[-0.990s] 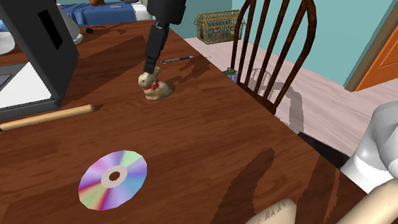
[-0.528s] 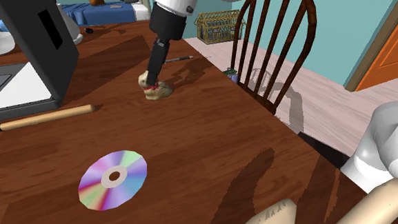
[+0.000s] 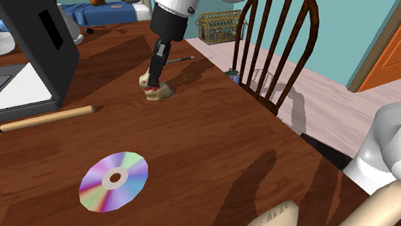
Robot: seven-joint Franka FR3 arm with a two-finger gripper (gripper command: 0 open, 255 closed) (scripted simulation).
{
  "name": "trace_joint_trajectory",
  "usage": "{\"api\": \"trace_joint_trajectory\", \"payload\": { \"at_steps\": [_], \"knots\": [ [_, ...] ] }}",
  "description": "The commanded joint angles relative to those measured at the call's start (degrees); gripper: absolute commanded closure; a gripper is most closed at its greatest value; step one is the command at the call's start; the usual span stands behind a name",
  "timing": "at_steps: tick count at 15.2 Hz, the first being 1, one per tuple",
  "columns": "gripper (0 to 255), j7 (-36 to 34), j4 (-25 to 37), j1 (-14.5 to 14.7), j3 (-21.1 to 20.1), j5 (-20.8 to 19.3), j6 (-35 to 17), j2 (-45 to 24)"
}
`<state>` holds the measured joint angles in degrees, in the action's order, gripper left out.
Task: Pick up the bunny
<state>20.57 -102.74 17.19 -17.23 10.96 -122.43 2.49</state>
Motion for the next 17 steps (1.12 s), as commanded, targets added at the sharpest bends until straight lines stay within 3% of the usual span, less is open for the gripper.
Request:
{"api": "trace_joint_trajectory", "payload": {
  "at_steps": [1,17],
  "knots": [
    [255,0.0,0.0,0.0,0.0,0.0,0.0,0.0],
    [255,-2.4,13.9,-0.1,0.0,-1.7,11.8,-2.1]
  ]
}}
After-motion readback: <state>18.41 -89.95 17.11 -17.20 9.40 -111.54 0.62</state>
